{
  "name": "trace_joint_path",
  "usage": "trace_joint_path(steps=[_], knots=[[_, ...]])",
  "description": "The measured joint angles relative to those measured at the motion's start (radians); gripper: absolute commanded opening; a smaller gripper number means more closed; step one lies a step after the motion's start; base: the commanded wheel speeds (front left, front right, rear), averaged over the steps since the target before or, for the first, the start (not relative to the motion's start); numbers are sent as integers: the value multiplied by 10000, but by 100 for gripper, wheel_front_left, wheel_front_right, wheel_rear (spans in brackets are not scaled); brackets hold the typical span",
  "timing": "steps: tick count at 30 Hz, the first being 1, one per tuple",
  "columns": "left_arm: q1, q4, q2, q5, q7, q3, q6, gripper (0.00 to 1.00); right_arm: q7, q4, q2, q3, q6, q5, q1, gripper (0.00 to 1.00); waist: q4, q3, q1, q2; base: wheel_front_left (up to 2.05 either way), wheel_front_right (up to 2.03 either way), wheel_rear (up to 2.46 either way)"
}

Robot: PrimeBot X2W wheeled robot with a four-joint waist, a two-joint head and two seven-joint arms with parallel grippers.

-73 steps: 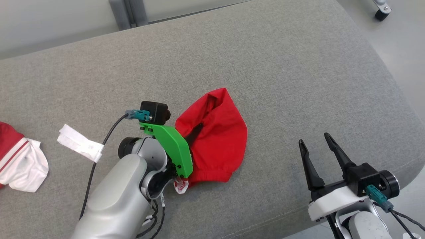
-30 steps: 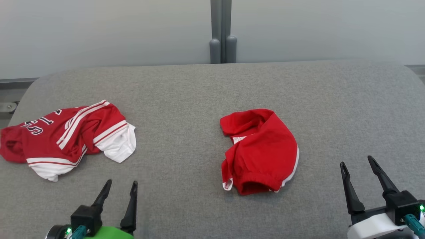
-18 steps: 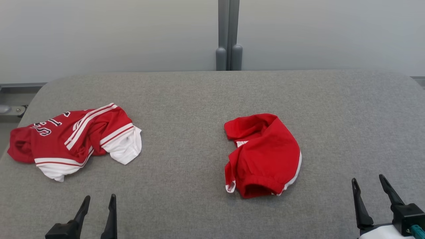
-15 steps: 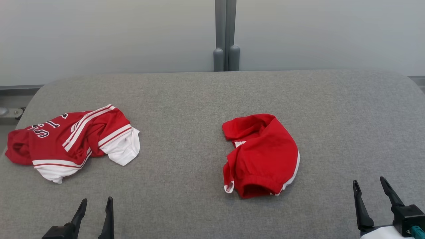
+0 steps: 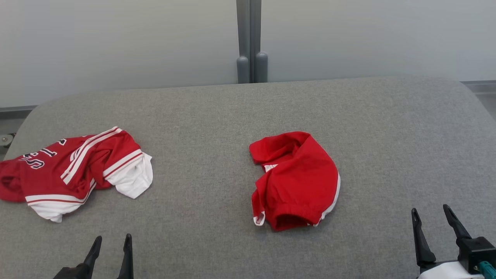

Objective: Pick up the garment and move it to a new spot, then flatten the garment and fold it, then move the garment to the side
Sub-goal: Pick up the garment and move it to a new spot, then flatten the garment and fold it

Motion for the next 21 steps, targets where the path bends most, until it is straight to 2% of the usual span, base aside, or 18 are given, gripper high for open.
trace_joint_path(steps=[21], knots=[[-28, -234, -100, 29, -2, -192, -44, 100, 0, 35, -13, 31, 0, 8, -58, 100, -46, -59, 0, 0, 0, 0, 0]])
